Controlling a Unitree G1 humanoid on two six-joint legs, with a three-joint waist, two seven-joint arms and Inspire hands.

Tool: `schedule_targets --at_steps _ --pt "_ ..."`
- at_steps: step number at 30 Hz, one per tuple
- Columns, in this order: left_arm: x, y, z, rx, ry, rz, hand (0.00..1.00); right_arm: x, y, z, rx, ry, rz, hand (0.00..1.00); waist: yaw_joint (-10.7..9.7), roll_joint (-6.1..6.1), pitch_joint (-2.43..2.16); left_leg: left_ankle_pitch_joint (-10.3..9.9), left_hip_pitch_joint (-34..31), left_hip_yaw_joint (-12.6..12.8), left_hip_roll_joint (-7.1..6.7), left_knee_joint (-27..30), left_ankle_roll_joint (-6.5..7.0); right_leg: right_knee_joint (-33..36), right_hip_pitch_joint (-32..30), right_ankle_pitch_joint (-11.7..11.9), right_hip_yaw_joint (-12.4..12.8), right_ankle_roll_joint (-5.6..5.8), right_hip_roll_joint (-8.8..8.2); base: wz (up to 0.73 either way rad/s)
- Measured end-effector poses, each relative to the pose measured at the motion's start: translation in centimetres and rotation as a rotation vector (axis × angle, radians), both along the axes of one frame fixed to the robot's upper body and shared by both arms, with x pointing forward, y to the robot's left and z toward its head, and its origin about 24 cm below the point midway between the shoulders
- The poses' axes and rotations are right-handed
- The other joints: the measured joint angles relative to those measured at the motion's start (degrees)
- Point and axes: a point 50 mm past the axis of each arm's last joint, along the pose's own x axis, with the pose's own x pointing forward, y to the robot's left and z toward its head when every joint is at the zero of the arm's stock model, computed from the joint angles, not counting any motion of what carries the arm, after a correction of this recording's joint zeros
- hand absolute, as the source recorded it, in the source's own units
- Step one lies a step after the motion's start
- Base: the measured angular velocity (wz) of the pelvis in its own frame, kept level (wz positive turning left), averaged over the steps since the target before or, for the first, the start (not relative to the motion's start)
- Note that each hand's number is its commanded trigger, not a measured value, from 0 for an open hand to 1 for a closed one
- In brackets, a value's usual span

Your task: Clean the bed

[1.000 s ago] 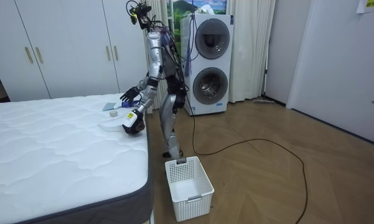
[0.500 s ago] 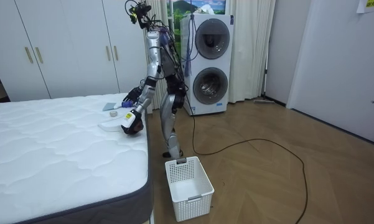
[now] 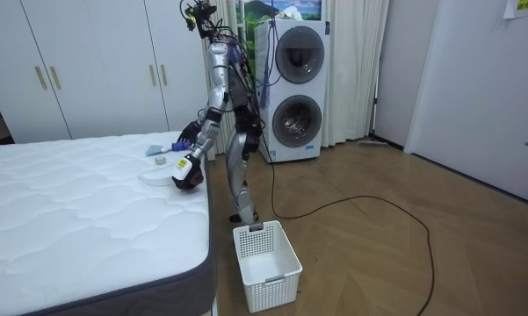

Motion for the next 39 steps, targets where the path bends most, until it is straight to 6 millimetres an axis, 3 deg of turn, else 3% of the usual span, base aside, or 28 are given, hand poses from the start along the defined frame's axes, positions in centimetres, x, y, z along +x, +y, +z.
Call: schedule_targets --at_steps 13,20,30,33,39 --pt "0.3 0.0 0.3 0.011 -0.021 0.0 1.0 -1.1 -1.2 -0.7 -0.021 0.068 -0.046 1.0 -1.1 0.27 -0.16 0.03 -0.82 -1.3 0.11 0.4 -0.02 -1.33 0.74 0.29 -1.5 -0.02 0.09 0.05" --pt "0.2 0.1 0.3 0.02 -0.014 0.006 1.0 -1.8 -1.4 -1.2 0.102 0.064 -0.134 1.0 -1.08 0.38 -0.16 0.03 -0.66 -0.81 0.1 0.5 -0.01 -0.23 0.17 0.29 -0.94 -0.02 -0.05 -0.02" --pt "0.9 0.2 1.0 0.05 -0.025 -0.006 1.0 -0.5 -1.5 -0.7 0.3 0.059 -0.235 1.0 -1.09 0.35 -0.16 0.03 -3.27 -0.84 0.17 2.73 0.16 2.58 -2.53 0.29 -0.95 -0.3 -0.57 0.0" --pt "1.2 0.1 1.2 0.053 -0.034 -0.004 1.0 0.3 -1.5 -0.1 0.307 0.054 -0.234 1.0 -0.53 0.09 -0.26 0.09 -4.09 0.08 0.18 3.19 0.38 3.69 -4.11 0.32 -0.15 -0.34 -0.77 -0.11" --pt "1.2 0.2 1.3 0.057 -0.031 -0.007 1.0 0.2 -1.9 -0.1 0.291 0.065 -0.24 1.0 0.11 -0.45 -0.22 0.22 -3.94 0.66 0.27 3.1 0.56 3.39 -4.2 0.38 0.19 -0.42 -0.75 -0.02"
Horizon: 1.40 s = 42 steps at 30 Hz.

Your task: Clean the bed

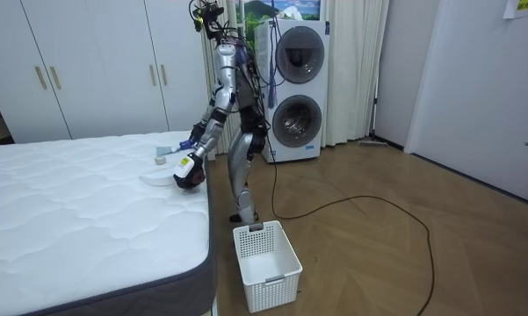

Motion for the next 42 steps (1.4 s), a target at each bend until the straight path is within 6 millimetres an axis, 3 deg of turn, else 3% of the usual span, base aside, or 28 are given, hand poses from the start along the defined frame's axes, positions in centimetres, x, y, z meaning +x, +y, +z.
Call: schedule_targets --at_steps 4,7,9,14,19,24,37,42 --pt "0.0 0.6 0.3 0.017 -0.006 0.0 1.0 -0.1 -0.6 0.2 -0.076 0.04 0.039 1.0 0.18 -1.56 0.02 0.03 -0.14 -0.03 -0.03 -0.04 0.01 0.29 -0.09 0.0 0.02 0.0 0.0 0.0" --pt "0.7 0.9 1.0 0.039 -0.024 -0.012 1.0 -0.3 -2.6 1.1 -0.202 0.082 0.079 1.0 0.52 -2.86 0.08 0.05 -0.31 -0.25 -0.05 0.35 0.05 0.03 0.03 0.02 -0.43 0.04 -0.09 0.04" --pt "1.3 1.6 1.9 0.065 -0.043 -0.013 1.0 0.2 -4.0 2.4 -0.303 0.113 0.108 1.0 0.73 -3.93 0.42 0.05 -0.57 -0.52 0.01 0.38 0.04 0.15 -0.04 0.04 -0.67 0.02 -0.09 0.03" --pt "1.7 2.3 2.8 0.112 -0.062 -0.03 1.0 1.3 -5.8 4.9 -0.531 0.158 0.19 1.0 0.55 -5.35 0.47 0.04 -1.06 -1.19 0.1 0.42 0.03 0.03 -0.1 0.1 -1.36 -0.06 -0.02 0.06" --pt "1.9 2.3 3.0 0.129 -0.067 -0.045 1.0 2.6 -6.3 6.9 -0.755 0.209 0.295 1.0 1.66 -6.62 0.73 0.05 -0.48 -0.47 0.1 0.0 0.03 0.14 -0.08 0.14 -1.27 -0.09 -0.1 -0.06" --pt "2.3 2.6 3.5 0.158 -0.075 -0.061 1.0 4.5 -6.3 9.6 -1.004 0.22 0.392 1.0 2.25 -7.88 1.35 0.04 -0.29 -0.43 0.27 0.25 0.02 0.16 0.25 0.19 -1.42 -0.18 -0.03 0.0" --pt "3.1 2.6 4.9 0.23 -0.117 -0.117 1.0 6.2 -5.9 11.9 -1.247 0.245 0.493 1.0 3.73 -9.16 1.35 0.12 -1.31 -0.8 0.9 0.56 -0.15 -1.19 -0.04 0.97 -3.02 -0.6 0.38 0.0" --pt "3.5 2.5 5.3 0.264 -0.119 -0.133 1.0 7.3 -4.8 13.3 -1.379 0.226 0.601 1.0 4.62 -9.91 1.3 0.4 -0.97 -0.69 1.27 0.22 -0.59 -2.06 0.46 1.29 -3.45 -1.08 0.72 -0.03"
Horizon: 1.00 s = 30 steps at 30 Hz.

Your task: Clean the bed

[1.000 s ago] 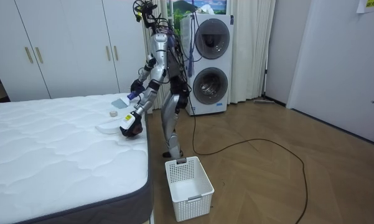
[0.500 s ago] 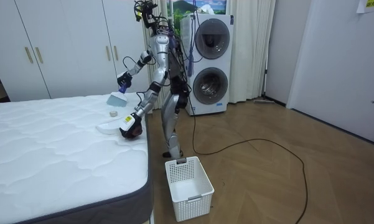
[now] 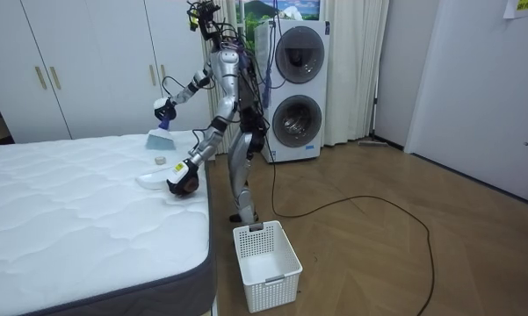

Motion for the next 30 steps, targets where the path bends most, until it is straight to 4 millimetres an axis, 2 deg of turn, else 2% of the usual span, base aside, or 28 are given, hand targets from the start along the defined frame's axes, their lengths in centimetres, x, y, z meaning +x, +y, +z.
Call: schedule_targets --at_steps 6,15,23,30 --pt "0.1 0.5 0.6 0.031 -0.004 -0.013 1.0 1.1 2.0 0.9 -0.168 0.036 0.158 1.0 0.45 -0.56 0.07 0.06 0.0 -0.29 0.6 -0.25 -0.21 -1.09 0.7 0.67 -0.88 -0.39 0.56 -0.01" --pt "0.3 0.4 0.9 0.054 -0.02 -0.033 1.0 1.7 3.8 1.5 -0.305 0.026 0.27 1.0 0.53 -1.08 0.07 0.16 -0.23 -0.92 0.78 -0.33 -0.34 -2.49 1.44 1.13 -2.29 -0.56 0.85 0.02" --pt "0.7 -0.1 1.5 0.085 -0.043 -0.083 1.0 2.2 5.8 1.9 -0.335 -0.021 0.37 1.0 1.82 -1.47 0.26 0.21 -0.15 -0.92 0.85 -0.33 -0.41 -3.06 1.51 1.33 -2.44 -0.57 0.94 0.0" --pt "0.7 0.1 1.6 0.116 -0.047 -0.095 1.0 2.5 7.4 1.8 -0.328 -0.018 0.42 1.0 1.69 -1.58 0.34 0.2 -0.13 -0.83 0.86 -0.41 -0.41 -3.06 1.56 1.33 -2.4 -0.56 0.94 0.0"
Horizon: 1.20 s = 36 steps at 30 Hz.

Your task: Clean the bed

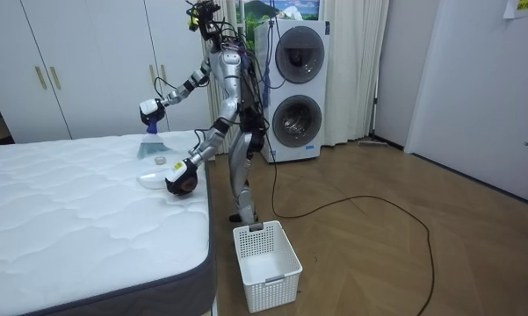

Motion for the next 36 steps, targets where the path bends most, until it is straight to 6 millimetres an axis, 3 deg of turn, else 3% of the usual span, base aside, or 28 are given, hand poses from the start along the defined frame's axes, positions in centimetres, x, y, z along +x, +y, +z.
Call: schedule_targets --at_steps 12,21,25,34,36 --pt "0.1 -0.2 0.1 0.007 0.005 -0.012 1.0 0.3 2.4 -0.4 0.04 0.057 0.036 1.0 0.06 0.36 0.2 -0.03 -0.17 -0.45 -0.08 -0.62 -0.03 -1.14 0.53 0.14 -1.79 -0.02 -0.06 0.01" --pt "0.3 -1.0 0.0 0.009 0.039 -0.037 1.0 0.4 3.3 -0.3 0.06 0.105 0.032 1.0 0.02 2.81 0.08 0.02 -0.11 -1.37 -0.33 -1.29 -0.07 -2.17 1.24 0.4 -2.4 0.13 0.02 0.05" --pt "0.4 -1.0 0.0 0.01 0.05 -0.03 1.0 0.4 3.7 -0.2 0.064 0.121 0.032 1.0 0.03 3.09 0.01 0.23 0.08 -1.37 -0.31 -1.31 -0.31 -2.15 1.21 0.4 -2.39 0.12 0.07 0.0" --pt "0.1 -0.8 -0.4 0.012 0.074 -0.017 1.0 0.3 4.2 -1.5 0.222 0.208 -0.01 1.0 0.13 3.39 0.05 0.32 2.19 -0.71 -0.28 -2.33 -0.43 -2.13 2.56 0.4 -1.93 0.12 0.11 -0.02" --pt "0.0 -0.8 -0.6 0.017 0.084 -0.017 1.0 0.1 4.4 -2.0 0.327 0.239 -0.029 1.0 0.05 3.67 0.04 0.4 2.52 -0.73 -0.37 -2.68 -0.49 -2.7 3.05 0.41 -1.96 0.1 0.17 0.0"
